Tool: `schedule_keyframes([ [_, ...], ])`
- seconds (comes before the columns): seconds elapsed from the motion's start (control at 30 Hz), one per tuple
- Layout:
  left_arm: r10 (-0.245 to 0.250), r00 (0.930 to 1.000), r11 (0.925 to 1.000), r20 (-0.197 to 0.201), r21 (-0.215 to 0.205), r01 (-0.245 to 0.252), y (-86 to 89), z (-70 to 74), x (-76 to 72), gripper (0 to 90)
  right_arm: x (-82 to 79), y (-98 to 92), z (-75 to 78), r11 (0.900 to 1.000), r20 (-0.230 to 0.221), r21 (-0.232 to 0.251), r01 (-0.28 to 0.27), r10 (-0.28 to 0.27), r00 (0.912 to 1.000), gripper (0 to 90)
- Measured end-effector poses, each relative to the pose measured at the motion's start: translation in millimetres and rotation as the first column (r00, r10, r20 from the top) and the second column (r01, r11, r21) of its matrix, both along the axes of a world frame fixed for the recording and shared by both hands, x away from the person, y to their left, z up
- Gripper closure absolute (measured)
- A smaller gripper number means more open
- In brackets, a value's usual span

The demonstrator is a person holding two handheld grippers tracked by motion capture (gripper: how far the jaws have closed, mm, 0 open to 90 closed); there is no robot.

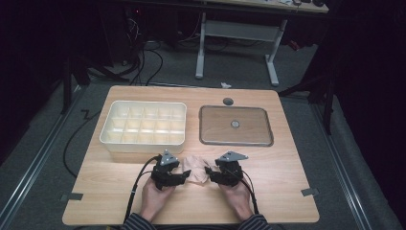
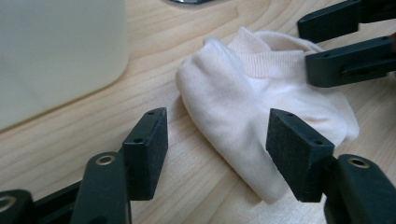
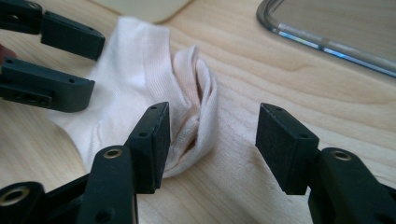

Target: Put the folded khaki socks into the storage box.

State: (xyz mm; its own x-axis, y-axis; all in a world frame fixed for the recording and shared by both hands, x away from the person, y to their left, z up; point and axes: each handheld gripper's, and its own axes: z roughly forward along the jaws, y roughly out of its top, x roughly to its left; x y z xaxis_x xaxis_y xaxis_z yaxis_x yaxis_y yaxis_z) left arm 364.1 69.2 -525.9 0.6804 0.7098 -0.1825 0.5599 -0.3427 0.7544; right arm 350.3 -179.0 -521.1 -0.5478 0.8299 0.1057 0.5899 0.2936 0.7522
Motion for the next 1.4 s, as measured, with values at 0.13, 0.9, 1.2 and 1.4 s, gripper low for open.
schedule_keyframes([
  [0.13, 0.031, 0.9992, 0.9992, -0.026, -0.023, -0.032, 3.2, 10.2, 6.1, 39.0, -9.2, -1.2, 11.8, 0.999, 0.035, 0.028, -0.025, 0.024, 0.9991, 51.2],
  [0.9, 0.031, 0.9901, 0.9992, -0.137, -0.019, -0.034, -4.4, 3.6, 33.1, 51.0, -19.8, 39.3, -0.2, 0.987, -0.005, -0.05, -0.152, 0.152, 0.9884, 84.8],
  [1.2, 0.03, 0.9903, 0.9988, -0.136, -0.034, -0.035, -3.9, -0.8, 30.7, 58.3, -20.6, 38.6, -3.5, 0.987, -0.001, -0.06, -0.152, 0.152, 0.9884, 85.9],
  [1.4, 0.007, 0.9917, 0.9994, -0.129, -0.032, -0.011, -4.9, -2.5, 30.6, 71.4, -21.3, 39.8, -4.1, 0.986, 0.006, -0.068, -0.151, 0.152, 0.9884, 86.0],
])
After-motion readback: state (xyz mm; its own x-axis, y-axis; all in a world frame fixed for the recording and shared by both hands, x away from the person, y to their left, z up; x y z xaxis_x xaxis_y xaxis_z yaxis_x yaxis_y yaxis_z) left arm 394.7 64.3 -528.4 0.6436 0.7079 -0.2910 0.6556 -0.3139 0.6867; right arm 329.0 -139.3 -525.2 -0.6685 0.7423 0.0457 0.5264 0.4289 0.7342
